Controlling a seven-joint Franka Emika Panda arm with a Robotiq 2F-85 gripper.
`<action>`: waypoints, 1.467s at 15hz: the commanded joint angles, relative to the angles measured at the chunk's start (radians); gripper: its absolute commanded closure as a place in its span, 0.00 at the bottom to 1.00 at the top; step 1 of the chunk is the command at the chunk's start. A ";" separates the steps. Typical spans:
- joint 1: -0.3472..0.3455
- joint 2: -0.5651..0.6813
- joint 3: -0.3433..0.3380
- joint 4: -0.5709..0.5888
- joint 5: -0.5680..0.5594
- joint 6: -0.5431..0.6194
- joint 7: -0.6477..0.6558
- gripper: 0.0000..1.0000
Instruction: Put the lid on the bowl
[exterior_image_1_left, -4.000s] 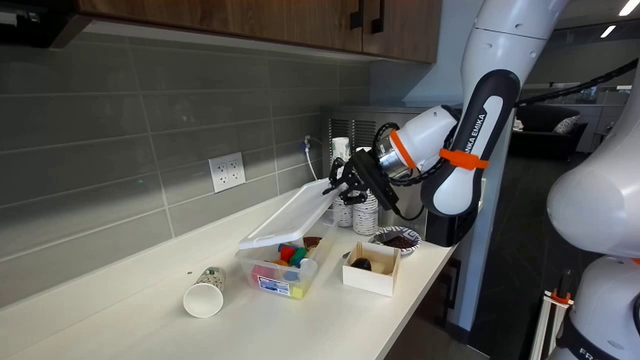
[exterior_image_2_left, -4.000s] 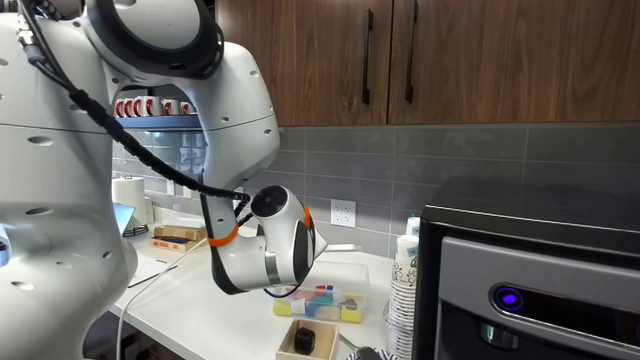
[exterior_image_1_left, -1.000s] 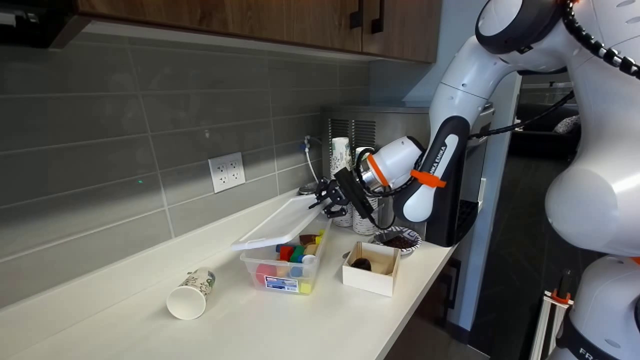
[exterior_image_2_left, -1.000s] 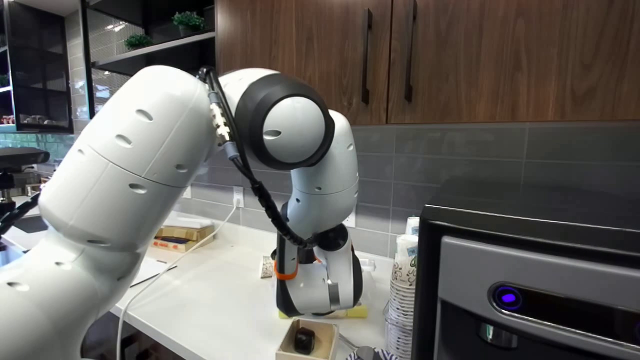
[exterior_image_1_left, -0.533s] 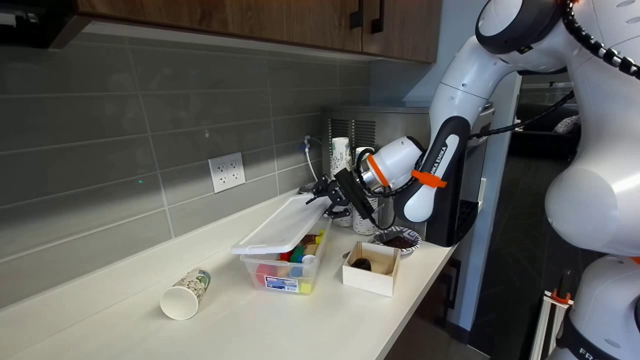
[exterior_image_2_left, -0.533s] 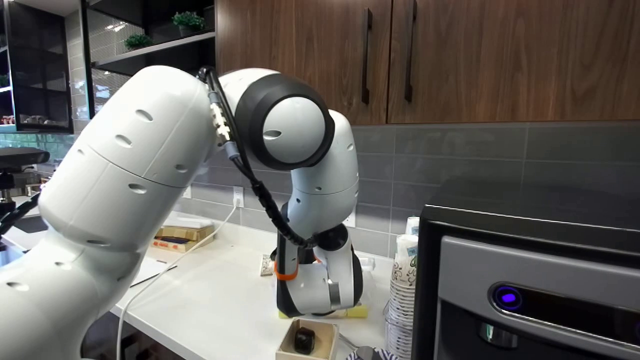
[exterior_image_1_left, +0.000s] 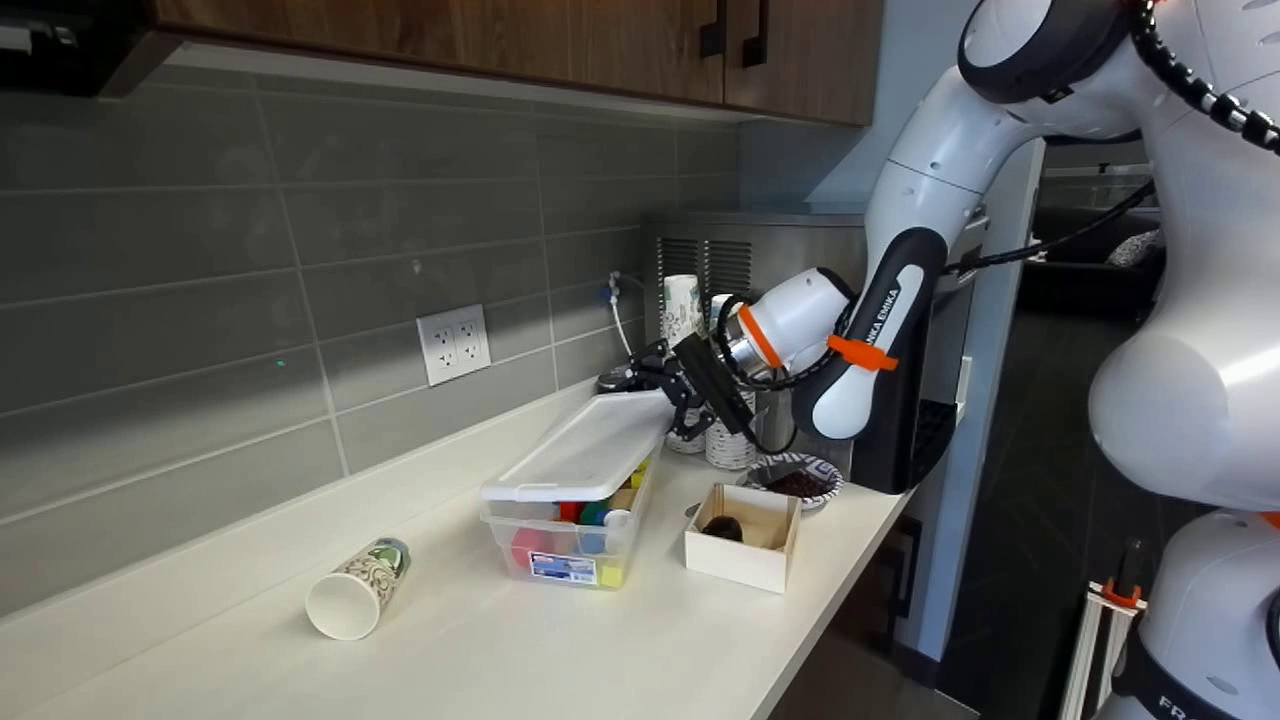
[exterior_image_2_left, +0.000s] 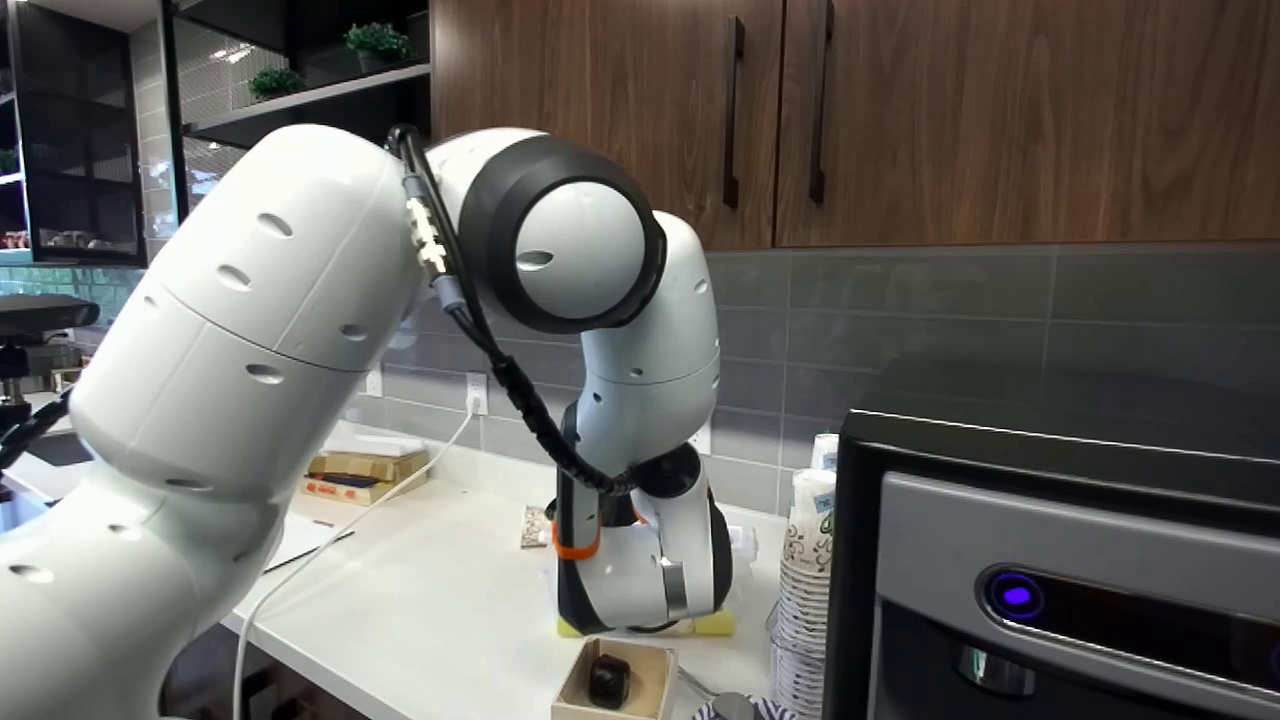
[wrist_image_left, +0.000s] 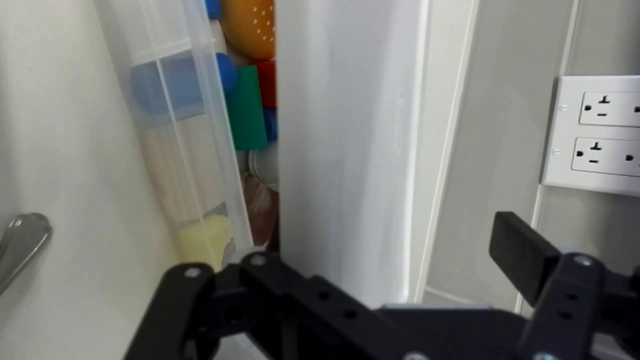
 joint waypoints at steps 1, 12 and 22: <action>-0.037 -0.034 0.033 -0.016 -0.099 -0.070 0.109 0.00; -0.083 -0.085 0.100 -0.035 -0.381 -0.193 0.370 0.00; -0.103 -0.152 0.059 -0.024 -0.483 -0.194 0.496 0.00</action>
